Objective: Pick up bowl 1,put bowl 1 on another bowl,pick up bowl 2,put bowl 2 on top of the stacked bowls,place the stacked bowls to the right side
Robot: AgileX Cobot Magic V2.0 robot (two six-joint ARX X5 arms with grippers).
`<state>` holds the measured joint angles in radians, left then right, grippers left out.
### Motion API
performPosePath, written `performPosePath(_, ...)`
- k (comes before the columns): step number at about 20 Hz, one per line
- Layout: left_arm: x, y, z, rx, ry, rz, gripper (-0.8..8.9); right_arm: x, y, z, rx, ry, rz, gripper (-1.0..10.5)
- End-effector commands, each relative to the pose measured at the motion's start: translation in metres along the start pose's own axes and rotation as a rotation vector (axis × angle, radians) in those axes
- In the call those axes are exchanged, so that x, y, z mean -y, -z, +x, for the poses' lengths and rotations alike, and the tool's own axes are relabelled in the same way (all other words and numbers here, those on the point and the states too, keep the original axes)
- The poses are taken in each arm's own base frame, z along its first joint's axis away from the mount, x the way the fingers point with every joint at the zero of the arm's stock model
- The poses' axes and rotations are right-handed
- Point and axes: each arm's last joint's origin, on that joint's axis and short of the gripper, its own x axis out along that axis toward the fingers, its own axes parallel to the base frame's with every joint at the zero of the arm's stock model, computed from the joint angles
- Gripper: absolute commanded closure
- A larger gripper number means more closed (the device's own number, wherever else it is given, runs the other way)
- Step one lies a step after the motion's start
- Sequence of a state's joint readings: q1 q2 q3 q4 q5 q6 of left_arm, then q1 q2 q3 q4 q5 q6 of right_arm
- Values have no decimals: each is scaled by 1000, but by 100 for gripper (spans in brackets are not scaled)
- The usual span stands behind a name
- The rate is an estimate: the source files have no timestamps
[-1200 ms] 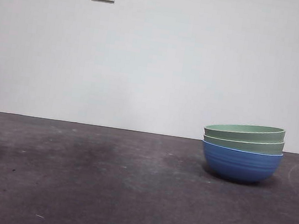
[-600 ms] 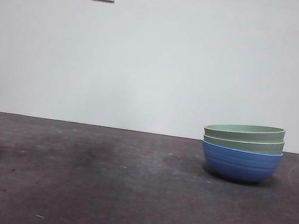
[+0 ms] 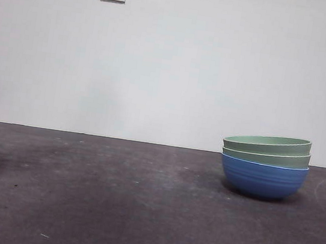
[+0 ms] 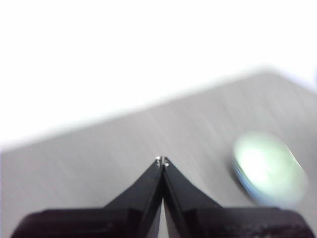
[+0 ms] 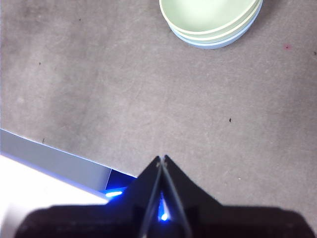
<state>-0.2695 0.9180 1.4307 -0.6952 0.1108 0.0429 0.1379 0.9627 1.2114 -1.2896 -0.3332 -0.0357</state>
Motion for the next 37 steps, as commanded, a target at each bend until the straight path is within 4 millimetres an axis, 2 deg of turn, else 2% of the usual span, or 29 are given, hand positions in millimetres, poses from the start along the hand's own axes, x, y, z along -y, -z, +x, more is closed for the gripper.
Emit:
performPosePath(1, -8, 23, -13, 166, -94, 24, 817, 1, 1, 2, -7, -2, -5, 945)
performPosePath(5, -15, 93, -25, 329, -240, 85, 817, 1, 1, 2, -7, -2, -5, 945)
performPosePath(10, -18, 194, -14, 272, -315, 79, 817, 1, 1, 2, -7, -2, -5, 945)
performPosePath(14, -18, 250, -3, 188, -331, 55, 817, 1, 1, 2, -7, -2, -5, 945)
performPosePath(16, -19, 270, 1, 156, -346, 46, 817, 1, 1, 2, -7, -2, -5, 945)
performPosePath(19, -19, 292, 5, 130, -345, 39, 817, 1, 1, 2, -7, -2, -5, 945)
performPosePath(24, -18, 309, 8, 114, -340, 27, 817, 1, 1, 2, -7, -2, -5, 945)
performPosePath(27, -17, 320, 9, 41, -328, -19, 817, 1, 1, 2, -7, -2, -5, 945)
performPosePath(37, -17, 325, 9, -1, -330, -54, 817, 1, 1, 2, -7, -2, -5, 945)
